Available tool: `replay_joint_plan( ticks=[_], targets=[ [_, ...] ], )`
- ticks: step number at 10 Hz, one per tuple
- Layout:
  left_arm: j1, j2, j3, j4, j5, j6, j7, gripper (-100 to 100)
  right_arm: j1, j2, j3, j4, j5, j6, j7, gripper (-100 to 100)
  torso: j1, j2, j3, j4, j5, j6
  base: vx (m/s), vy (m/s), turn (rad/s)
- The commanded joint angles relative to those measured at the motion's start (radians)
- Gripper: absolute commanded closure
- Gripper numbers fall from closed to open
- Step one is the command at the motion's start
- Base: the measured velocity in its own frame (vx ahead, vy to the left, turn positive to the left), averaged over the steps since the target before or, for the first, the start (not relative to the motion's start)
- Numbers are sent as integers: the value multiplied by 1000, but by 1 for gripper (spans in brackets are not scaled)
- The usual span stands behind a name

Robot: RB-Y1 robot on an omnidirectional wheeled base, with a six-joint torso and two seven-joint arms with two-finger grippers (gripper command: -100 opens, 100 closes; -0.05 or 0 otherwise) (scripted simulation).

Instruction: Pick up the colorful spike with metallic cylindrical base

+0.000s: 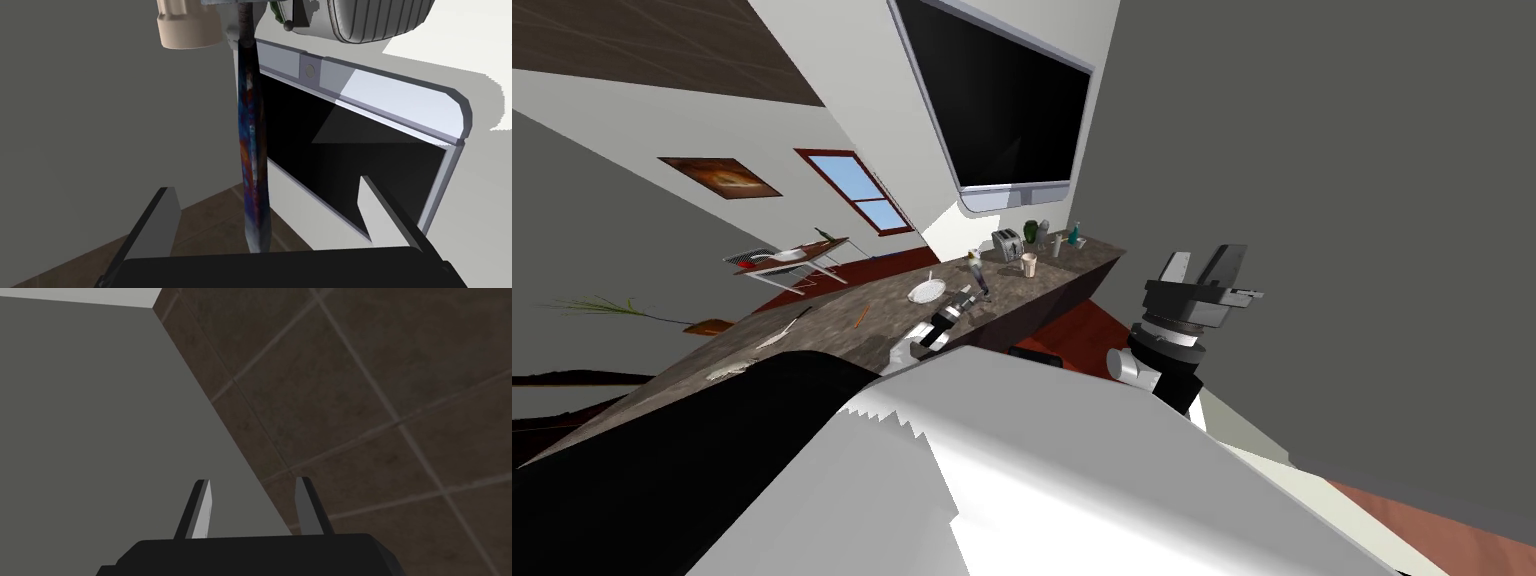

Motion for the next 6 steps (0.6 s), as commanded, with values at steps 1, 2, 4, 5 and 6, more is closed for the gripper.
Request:
replay_joint_plan(
  ticks=[1,2,4,5,6],
  targets=[
    [0,0,0,0,0,0,0,-100,0,0,0,0,0,0,0,0,0,0,0,0,0,0,51,-61,-18],
    [0,1,0,2,-2,5,-2,0,0,0,0,0,0,0,0,0,3,3,2,1,0,-1,10,-10,6],
    [10,28,13,55,28,-59,-4,-100,0,0,0,0,0,0,0,0,4,5,3,1,1,-1,65,-70,40],
    [20,56,27,96,57,-95,-6,-100,0,0,0,0,0,0,0,0,3,4,2,1,0,-1,108,-115,35],
    [20,56,27,109,57,-123,-6,-100,0,0,0,0,0,0,0,0,0,2,1,0,0,-1,79,-95,27]
  ],
)
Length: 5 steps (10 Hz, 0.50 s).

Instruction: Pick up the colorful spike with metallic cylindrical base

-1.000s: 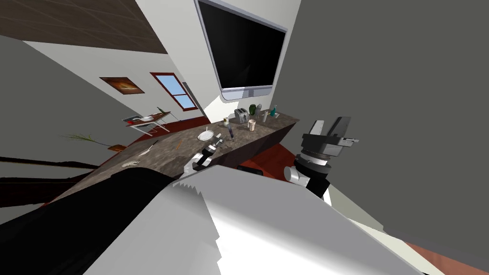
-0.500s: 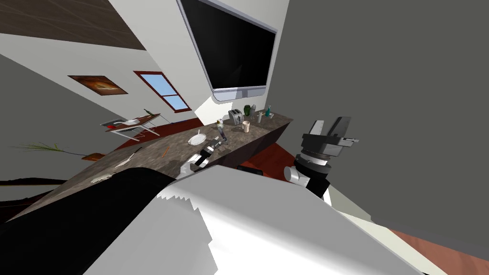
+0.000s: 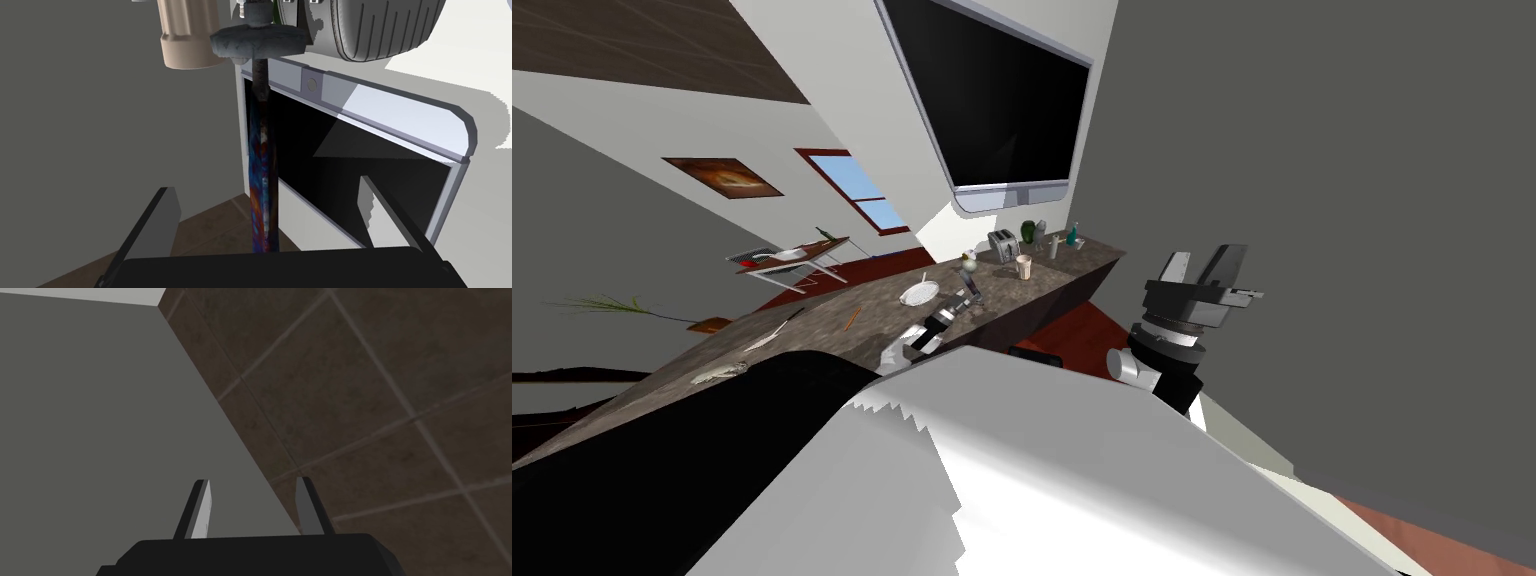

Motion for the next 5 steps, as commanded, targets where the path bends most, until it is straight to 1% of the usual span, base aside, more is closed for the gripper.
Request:
replay_joint_plan(
  ticks=[1,2,3,4,5],
  targets=[
    [13,34,17,50,34,-50,0,-100,0,0,0,0,0,0,0,0,0,0,0,0,0,0,80,-89,38],
    [13,34,17,62,34,-77,0,-100,0,0,0,0,0,0,0,0,0,0,0,0,0,0,72,-69,28],
    [23,61,30,98,64,-106,-3,-100,0,0,0,0,0,0,0,0,2,1,0,0,0,0,93,-77,39],
    [23,61,30,115,64,-135,-3,-100,0,0,0,0,0,0,0,0,1,-1,0,0,0,0,78,-68,27],
    [23,61,30,115,64,-147,-3,-100,0,0,0,0,0,0,0,0,2,0,0,0,1,0,25,-36,-2]
  ],
)
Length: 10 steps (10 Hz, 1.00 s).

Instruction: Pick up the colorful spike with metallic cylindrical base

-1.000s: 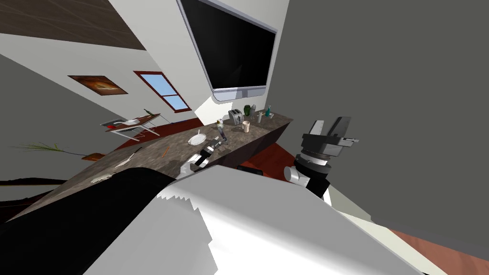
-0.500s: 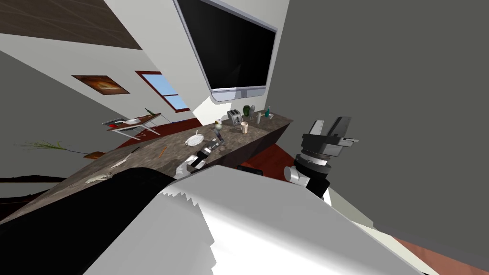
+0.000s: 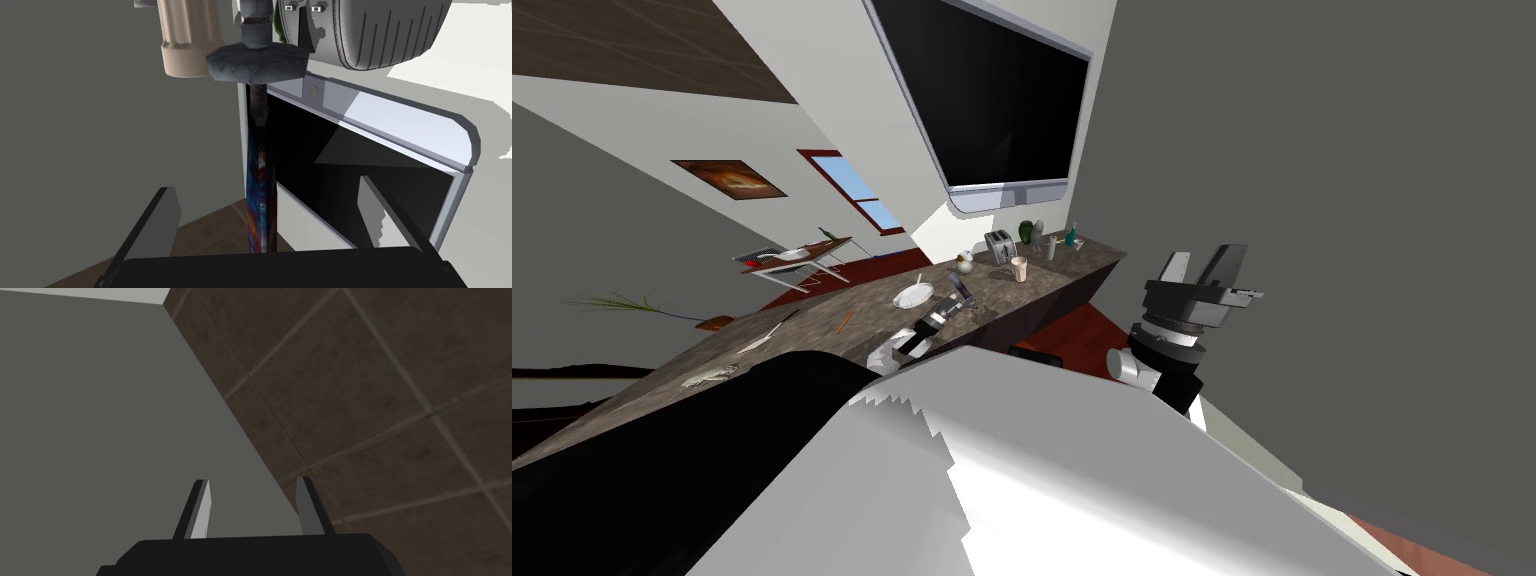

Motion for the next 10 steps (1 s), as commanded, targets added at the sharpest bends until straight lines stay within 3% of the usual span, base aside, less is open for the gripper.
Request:
replay_joint_plan(
  ticks=[1,6,7,8,9,10],
  targets=[
    [9,29,14,50,30,-50,-2,-100,0,0,0,0,0,0,0,0,0,0,0,0,0,0,57,-84,36],
    [29,84,41,166,89,-197,-6,-100,0,0,0,0,0,0,0,0,-2,-4,-2,-1,-1,0,76,-82,32],
    [39,112,54,217,119,-227,-9,-100,0,0,0,0,0,0,0,0,-2,-2,-1,0,0,0,73,-87,36],
    [39,112,54,220,119,-261,-9,-100,0,0,0,0,0,0,0,0,-2,-2,-1,0,-1,0,66,-83,32],
    [49,139,68,268,148,-291,-11,-100,0,0,0,0,0,0,0,0,-2,-2,-1,0,-1,0,76,-109,42],
    [49,139,68,273,148,-320,-11,-100,0,0,0,0,0,0,0,0,-4,-2,-1,0,-1,0,59,-94,30]
  ],
)
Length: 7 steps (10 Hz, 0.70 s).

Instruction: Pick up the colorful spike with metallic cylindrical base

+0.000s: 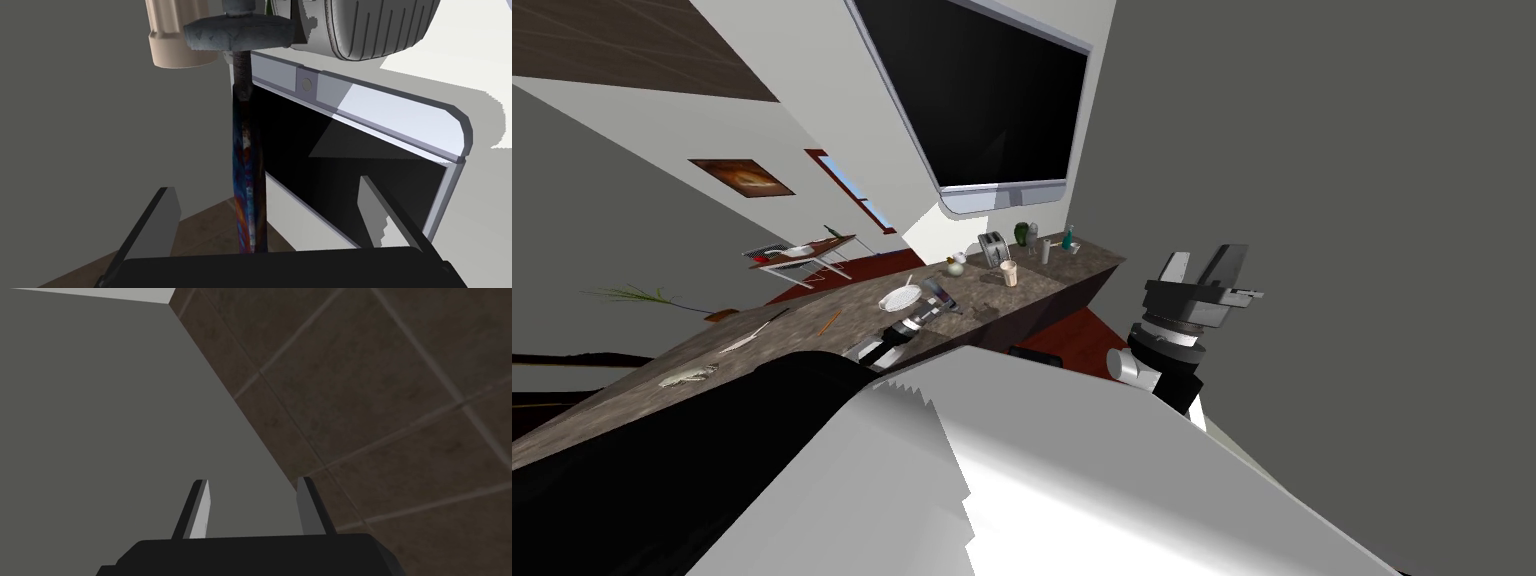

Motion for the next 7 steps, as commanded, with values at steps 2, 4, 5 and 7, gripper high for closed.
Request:
replay_joint_plan(
  ticks=[2,4,5,7],
  targets=[
    [9,30,14,57,33,-69,-4,-100,0,0,0,0,0,0,0,0,3,2,1,0,1,0,38,-49,14],
    [7,23,9,52,27,-70,-6,-100,0,0,0,0,0,0,0,0,2,0,0,0,1,0,44,-49,18],
    [7,23,10,53,28,-76,-7,100,0,0,0,0,0,0,0,0,4,2,1,0,1,0,5,-6,0],
    [6,23,11,53,28,-75,-7,100,0,0,0,0,0,0,0,0,6,4,2,1,2,0,0,0,0]
  ],
)
